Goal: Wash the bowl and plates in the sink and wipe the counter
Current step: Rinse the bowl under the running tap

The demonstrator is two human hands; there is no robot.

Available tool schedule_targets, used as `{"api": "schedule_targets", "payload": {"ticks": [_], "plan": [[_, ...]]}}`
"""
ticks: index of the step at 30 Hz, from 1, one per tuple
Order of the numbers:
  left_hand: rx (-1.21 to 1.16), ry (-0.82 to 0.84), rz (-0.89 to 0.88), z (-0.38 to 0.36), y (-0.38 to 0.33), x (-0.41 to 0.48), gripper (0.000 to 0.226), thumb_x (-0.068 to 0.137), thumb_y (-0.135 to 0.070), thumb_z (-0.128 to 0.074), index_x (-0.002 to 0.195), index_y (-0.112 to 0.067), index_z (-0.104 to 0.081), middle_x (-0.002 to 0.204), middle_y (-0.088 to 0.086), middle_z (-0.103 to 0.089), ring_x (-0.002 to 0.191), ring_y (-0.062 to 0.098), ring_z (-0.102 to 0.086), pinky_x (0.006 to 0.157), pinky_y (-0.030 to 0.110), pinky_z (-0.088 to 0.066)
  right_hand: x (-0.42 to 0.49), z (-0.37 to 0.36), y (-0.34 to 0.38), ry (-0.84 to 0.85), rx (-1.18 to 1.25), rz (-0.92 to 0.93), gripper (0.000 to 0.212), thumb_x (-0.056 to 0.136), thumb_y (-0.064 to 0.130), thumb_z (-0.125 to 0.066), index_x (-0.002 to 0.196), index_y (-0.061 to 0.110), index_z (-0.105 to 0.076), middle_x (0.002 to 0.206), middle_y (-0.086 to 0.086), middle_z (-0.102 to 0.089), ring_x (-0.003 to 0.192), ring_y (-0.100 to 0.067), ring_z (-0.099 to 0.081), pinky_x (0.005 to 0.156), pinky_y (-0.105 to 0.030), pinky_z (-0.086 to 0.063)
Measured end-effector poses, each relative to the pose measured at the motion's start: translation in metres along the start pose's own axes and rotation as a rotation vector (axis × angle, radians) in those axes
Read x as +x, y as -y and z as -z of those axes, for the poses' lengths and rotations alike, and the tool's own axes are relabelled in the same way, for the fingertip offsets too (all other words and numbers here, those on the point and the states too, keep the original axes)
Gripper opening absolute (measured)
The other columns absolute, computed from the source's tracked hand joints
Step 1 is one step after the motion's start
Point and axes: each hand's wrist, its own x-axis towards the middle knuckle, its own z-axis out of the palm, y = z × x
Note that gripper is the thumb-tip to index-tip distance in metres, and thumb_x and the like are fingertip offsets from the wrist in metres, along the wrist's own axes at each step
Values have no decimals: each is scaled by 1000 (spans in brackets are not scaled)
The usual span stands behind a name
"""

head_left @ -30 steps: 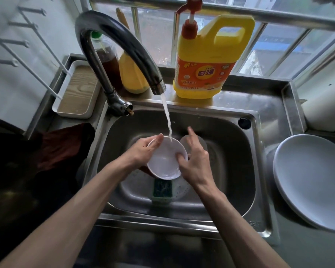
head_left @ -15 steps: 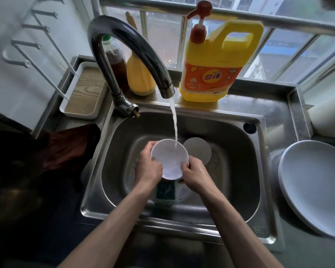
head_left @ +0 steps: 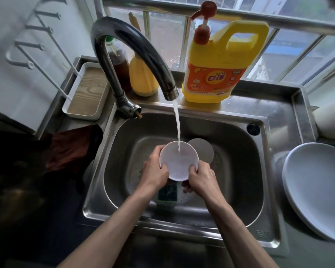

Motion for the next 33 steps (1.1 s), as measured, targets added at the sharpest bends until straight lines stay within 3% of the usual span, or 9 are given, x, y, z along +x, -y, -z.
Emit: {"api": "schedule_targets", "payload": {"ticks": [4, 7, 9, 13, 17, 21, 25, 29, 33], "plan": [[22, -3, -5, 2, 7, 7, 56, 93, 4, -53, 135, -32, -59, 116, 1, -66, 114, 25, -61, 91, 41, -56, 1, 0, -7, 86, 76, -2, 36, 95, 21, -55, 131, 20, -56, 107, -6, -68, 79, -22, -74, 62, -38, -66], [209, 74, -136, 11, 4, 14, 66, 91, 5, -55, 135, -43, -63, 125, -1, -72, 114, 21, -66, 92, 39, -59, -1, 6, -4, -29, 49, 79, 41, 94, 18, -63, 132, 34, -57, 101, 4, -67, 82, -19, -71, 69, -43, -66], [357, 142, -239, 13, 3, 17, 73, 91, 9, -52, 135, -49, -62, 135, -7, -68, 121, 17, -66, 97, 37, -59, -2, 7, 0, -91, -56, 174, 40, 98, 27, -63, 133, 44, -56, 112, -1, -74, 94, -27, -73, 83, -51, -62], [340, 79, -390, 11, 10, 13, 65, 91, 9, -54, 138, -36, -63, 141, -10, -63, 129, 12, -61, 108, 38, -52, -6, 7, 8, -124, -178, 254, 33, 103, 22, -54, 133, 28, -67, 126, -8, -73, 112, -36, -68, 96, -53, -55], [287, -79, -435, 12, 12, 8, 53, 90, 1, -64, 139, -20, -64, 137, -2, -67, 123, 18, -66, 103, 39, -55, -12, 10, 13, -224, -152, 345, 35, 101, 13, -57, 132, 20, -70, 124, -9, -74, 112, -34, -69, 99, -49, -54], [187, -166, -363, 14, 4, 7, 52, 93, 0, -63, 140, -21, -63, 132, 0, -70, 121, 20, -66, 103, 37, -54, -13, 8, 13, -408, -48, 431, 34, 102, 13, -60, 135, 18, -69, 124, -5, -75, 113, -28, -70, 99, -45, -55], [145, -127, -250, 15, -4, 12, 53, 95, -3, -63, 143, -24, -57, 123, 3, -73, 112, 24, -69, 92, 33, -55, -14, 2, 15, -380, -14, 501, 43, 100, 11, -63, 141, 23, -59, 127, -2, -73, 106, -28, -73, 92, -50, -60], [571, -191, -472, 15, -5, 13, 55, 96, -7, -65, 145, -23, -47, 118, 7, -73, 91, 33, -76, 72, 47, -63, -12, 1, 17, -292, -136, 396, 44, 98, 6, -50, 139, 22, -55, 110, -12, -76, 99, -40, -71, 80, -51, -57], [695, -212, -604, 6, -7, 7, 51, 98, -9, -64, 147, -13, -51, 133, 5, -67, 89, 27, -77, 71, 39, -64, -9, -1, 24, -304, -354, 397, 36, 99, 5, -49, 133, 15, -55, 103, -13, -75, 95, -39, -71, 73, -47, -55]]}}
